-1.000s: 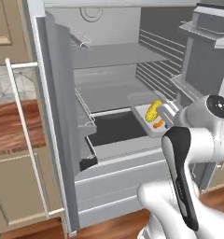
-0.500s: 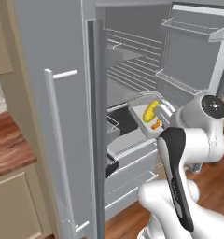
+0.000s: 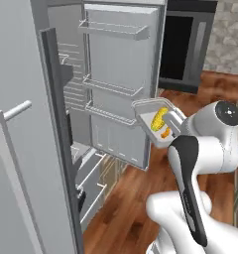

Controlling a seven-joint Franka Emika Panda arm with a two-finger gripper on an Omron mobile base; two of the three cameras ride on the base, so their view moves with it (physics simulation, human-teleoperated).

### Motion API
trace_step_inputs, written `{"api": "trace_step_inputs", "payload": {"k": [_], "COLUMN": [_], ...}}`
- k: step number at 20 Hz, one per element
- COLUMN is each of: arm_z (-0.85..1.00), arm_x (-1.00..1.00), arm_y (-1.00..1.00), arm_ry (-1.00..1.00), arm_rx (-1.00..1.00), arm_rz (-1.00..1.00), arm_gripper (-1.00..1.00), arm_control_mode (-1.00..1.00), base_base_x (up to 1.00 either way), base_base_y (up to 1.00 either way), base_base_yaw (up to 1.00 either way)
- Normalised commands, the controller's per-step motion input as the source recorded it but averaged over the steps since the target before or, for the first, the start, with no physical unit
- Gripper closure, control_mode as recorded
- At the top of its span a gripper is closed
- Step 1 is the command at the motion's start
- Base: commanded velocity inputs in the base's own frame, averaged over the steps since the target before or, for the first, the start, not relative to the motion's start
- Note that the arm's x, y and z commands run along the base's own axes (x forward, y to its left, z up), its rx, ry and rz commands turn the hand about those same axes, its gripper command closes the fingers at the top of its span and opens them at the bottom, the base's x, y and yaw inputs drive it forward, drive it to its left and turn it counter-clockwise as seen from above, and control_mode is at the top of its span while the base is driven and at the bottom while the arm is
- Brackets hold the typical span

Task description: Place the tupperware containing the shrimp and corn meal in the microwave. Close the microwave door and press the start button to reheat the meal.

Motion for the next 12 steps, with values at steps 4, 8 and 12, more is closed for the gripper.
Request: {"api": "trace_step_inputs", "payload": {"k": [4, 8, 12], "arm_z": [0.00, 0.00, 0.00], "arm_x": [0.00, 0.00, 0.00], "arm_y": [0.00, 0.00, 0.00], "arm_ry": [0.00, 0.00, 0.00], "arm_rx": [0.00, 0.00, 0.00], "arm_rz": [0.00, 0.00, 0.00], "arm_gripper": [1.00, 1.00, 1.00], "arm_control_mode": [1.00, 1.00, 1.00], "base_base_x": [-0.20, 0.16, 0.81], "base_base_y": [0.01, 0.00, 0.21], "base_base_yaw": [-0.87, -0.79, -0.43]}}
